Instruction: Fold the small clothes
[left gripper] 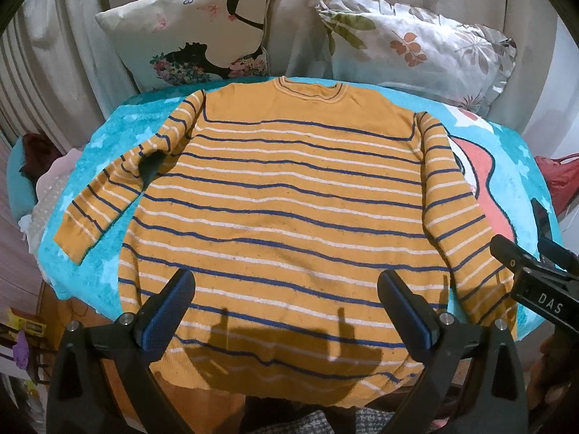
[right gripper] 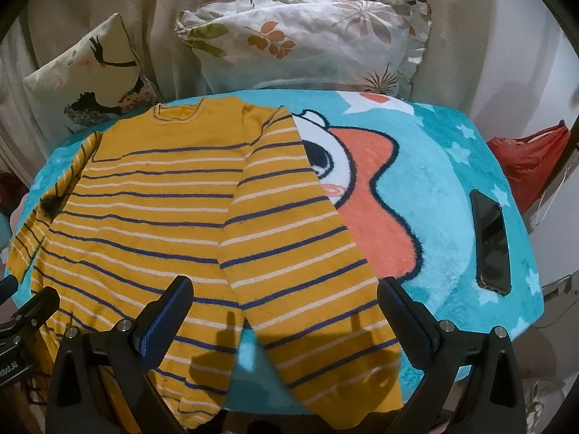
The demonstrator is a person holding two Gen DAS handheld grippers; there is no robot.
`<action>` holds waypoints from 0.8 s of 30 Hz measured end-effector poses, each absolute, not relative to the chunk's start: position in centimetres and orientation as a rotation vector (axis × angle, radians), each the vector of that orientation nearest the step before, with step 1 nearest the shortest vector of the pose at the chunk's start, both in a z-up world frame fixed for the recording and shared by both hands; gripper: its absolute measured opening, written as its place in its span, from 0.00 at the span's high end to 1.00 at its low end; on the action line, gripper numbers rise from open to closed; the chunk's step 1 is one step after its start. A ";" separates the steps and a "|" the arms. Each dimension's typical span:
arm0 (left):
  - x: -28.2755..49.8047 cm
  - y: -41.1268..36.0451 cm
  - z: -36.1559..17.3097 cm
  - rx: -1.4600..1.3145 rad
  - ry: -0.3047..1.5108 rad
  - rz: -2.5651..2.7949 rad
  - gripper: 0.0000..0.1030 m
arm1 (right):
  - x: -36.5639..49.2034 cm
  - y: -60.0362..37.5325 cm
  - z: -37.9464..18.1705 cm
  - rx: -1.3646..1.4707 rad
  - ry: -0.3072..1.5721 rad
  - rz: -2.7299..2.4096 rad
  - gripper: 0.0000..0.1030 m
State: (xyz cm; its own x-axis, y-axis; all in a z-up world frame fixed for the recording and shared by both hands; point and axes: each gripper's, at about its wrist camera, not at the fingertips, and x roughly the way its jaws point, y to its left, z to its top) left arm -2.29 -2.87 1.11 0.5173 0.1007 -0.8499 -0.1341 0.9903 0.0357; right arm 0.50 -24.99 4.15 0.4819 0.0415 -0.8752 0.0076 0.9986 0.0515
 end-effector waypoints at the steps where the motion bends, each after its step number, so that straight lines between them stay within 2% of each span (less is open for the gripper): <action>1: -2.3 -3.0 1.1 -0.034 1.017 0.142 0.02 | 0.5 -25.1 4.1 0.052 1.067 0.021 0.00; 24: -1.3 -1.7 1.0 0.041 1.042 0.182 0.02 | 1.6 -24.4 4.0 0.082 1.069 0.003 0.00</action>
State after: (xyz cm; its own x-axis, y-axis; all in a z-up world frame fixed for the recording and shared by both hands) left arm -1.25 -1.72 0.97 0.4908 0.1699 -0.8545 -0.1306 0.9841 0.1207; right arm 1.58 -24.40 4.01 0.4813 0.0427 -0.8755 0.0372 0.9969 0.0691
